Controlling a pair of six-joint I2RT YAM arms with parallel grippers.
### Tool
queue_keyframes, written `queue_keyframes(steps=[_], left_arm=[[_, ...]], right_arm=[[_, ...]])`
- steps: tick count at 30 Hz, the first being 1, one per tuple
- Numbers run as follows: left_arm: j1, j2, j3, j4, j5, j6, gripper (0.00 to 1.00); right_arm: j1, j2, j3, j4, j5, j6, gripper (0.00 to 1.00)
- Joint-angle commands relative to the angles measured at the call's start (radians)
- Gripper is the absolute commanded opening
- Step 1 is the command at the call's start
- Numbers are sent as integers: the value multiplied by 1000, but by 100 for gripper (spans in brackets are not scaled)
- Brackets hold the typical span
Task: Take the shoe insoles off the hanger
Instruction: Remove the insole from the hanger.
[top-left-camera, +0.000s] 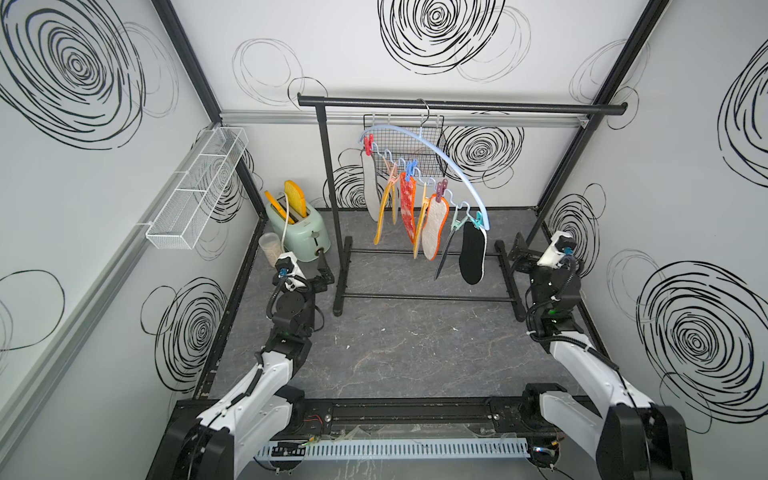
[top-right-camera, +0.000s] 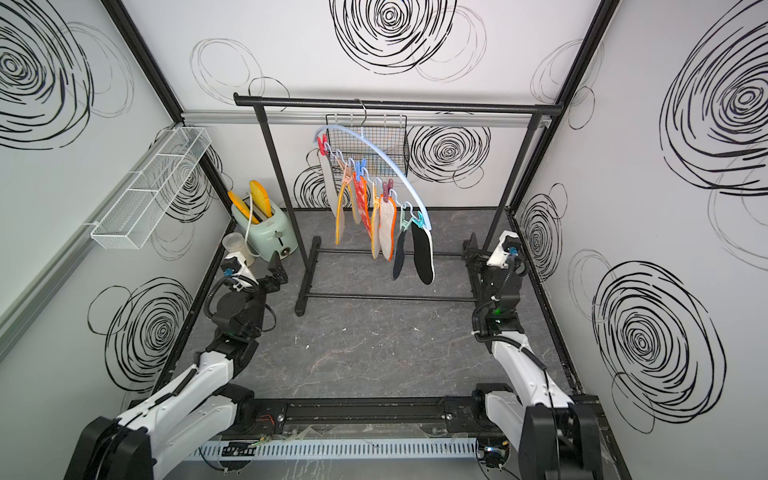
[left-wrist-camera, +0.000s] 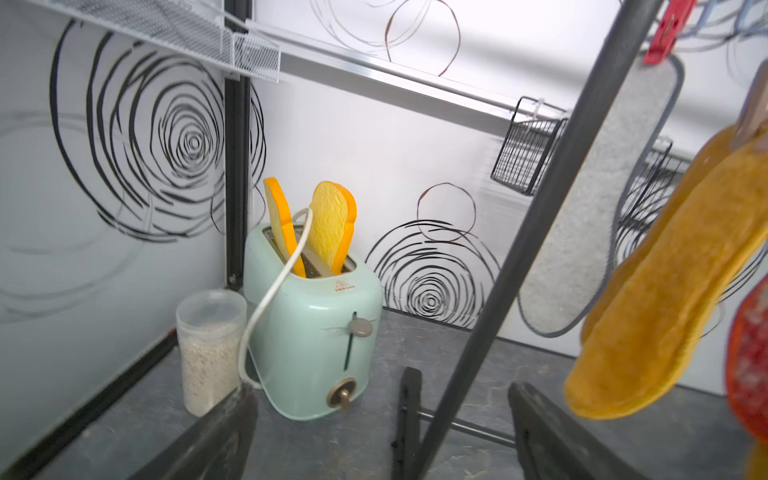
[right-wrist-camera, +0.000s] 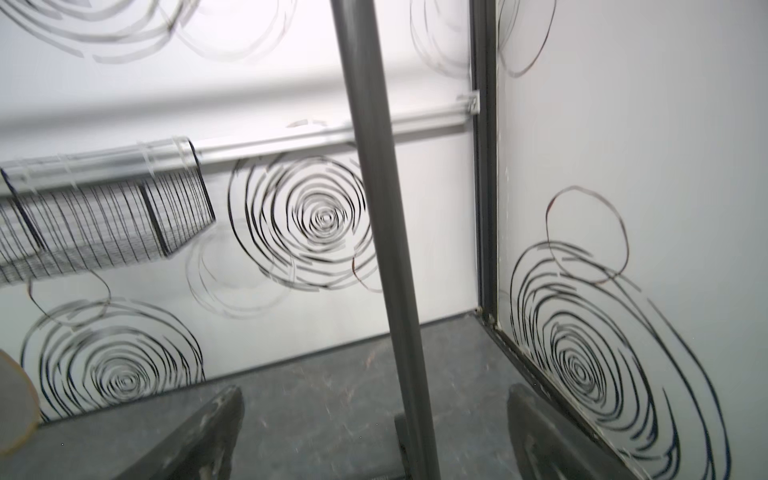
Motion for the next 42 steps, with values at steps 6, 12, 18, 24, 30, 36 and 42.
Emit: queue_keyframes(steps=[6,12,18,24,30,36,42], left_arm=[[-92,-156,190,-495,305,-293,99],[-193,-159,325,-787,526,-238,99],[-309,-234,303,-885,516,-216,99],[-385,-302,288,-934,424,-223,99],[-438,-308,269,-928,378,-235,99],[-454,-311,272,-939,333,-235,99],[-470,-318,274,-962,291,-239,99]], right_arm=[[-2,-291,90,-442,-133,167,94],[32,-365,276,-668,-297,168,86],[64,-286,572,-919,-463,95,85],[157,-150,836,-1148,-581,-44,83],[309,17,1007,-1347,-552,-181,79],[563,108,1033,-1396,-299,-248,84],[712,163,1033,-1373,-44,-280,88]])
